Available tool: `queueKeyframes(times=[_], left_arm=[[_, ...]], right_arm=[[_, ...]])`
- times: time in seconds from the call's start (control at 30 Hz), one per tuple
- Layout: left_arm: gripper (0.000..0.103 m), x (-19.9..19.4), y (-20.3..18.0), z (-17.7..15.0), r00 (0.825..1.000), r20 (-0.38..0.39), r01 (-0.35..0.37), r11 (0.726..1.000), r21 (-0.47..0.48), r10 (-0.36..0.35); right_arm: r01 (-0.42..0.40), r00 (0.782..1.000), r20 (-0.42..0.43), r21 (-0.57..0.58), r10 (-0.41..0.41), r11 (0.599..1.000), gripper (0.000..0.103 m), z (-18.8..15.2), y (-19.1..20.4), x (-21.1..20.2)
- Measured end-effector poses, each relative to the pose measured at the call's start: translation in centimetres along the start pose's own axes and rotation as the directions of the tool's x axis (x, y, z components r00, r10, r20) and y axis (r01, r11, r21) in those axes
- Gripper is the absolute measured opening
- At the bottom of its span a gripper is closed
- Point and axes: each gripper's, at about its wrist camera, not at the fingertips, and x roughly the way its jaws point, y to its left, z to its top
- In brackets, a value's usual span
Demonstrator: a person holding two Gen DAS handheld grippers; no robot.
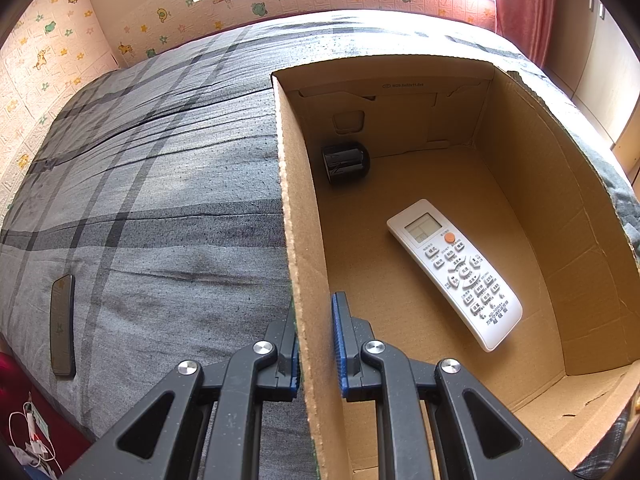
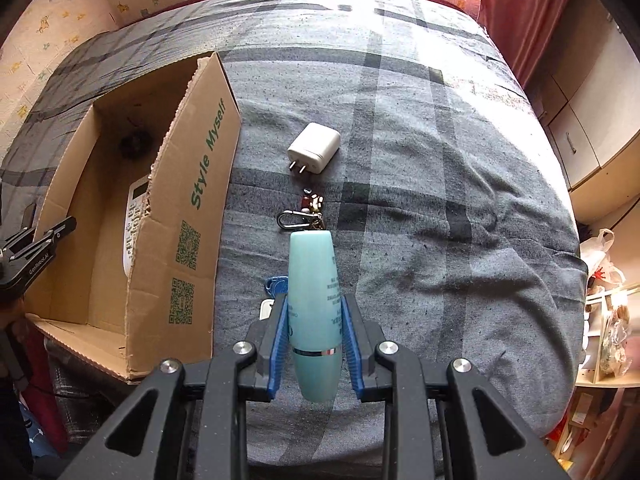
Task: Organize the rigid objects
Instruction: 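Carry the light-blue bottle into the box with the right tool and release it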
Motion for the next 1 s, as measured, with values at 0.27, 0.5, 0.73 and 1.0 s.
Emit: queueKeyframes(times=[0.27,0.5,0.73,1.0], left_arm=[[0.014,0.0,-0.1,0.1,1.000,-0.001,0.001,1.000,0.000,-0.001],[0.014,0.0,-0.1,0.1,1.000,-0.002,0.002,1.000,-0.001,-0.002],[0.014,0.0,-0.1,0.1,1.000,-0.002,0.002,1.000,-0.001,-0.002],[0.014,0.1,-0.1,0.1,1.000,-0.003,0.004,1.000,-0.002,-0.004]], right_arm=[[-0.008,0.999,0.050,-0.050,0.010,0.999,0.027,2.3,2.0,-1.9],[-0.027,0.996,0.079,-0.100,0.035,0.995,0.027,4.2,4.1,-2.8],[-0.049,0.993,0.102,-0.153,0.065,0.987,0.027,6.1,6.9,-3.5],[-0.075,0.990,0.104,-0.201,0.098,0.977,0.027,7.7,9.9,-3.3]])
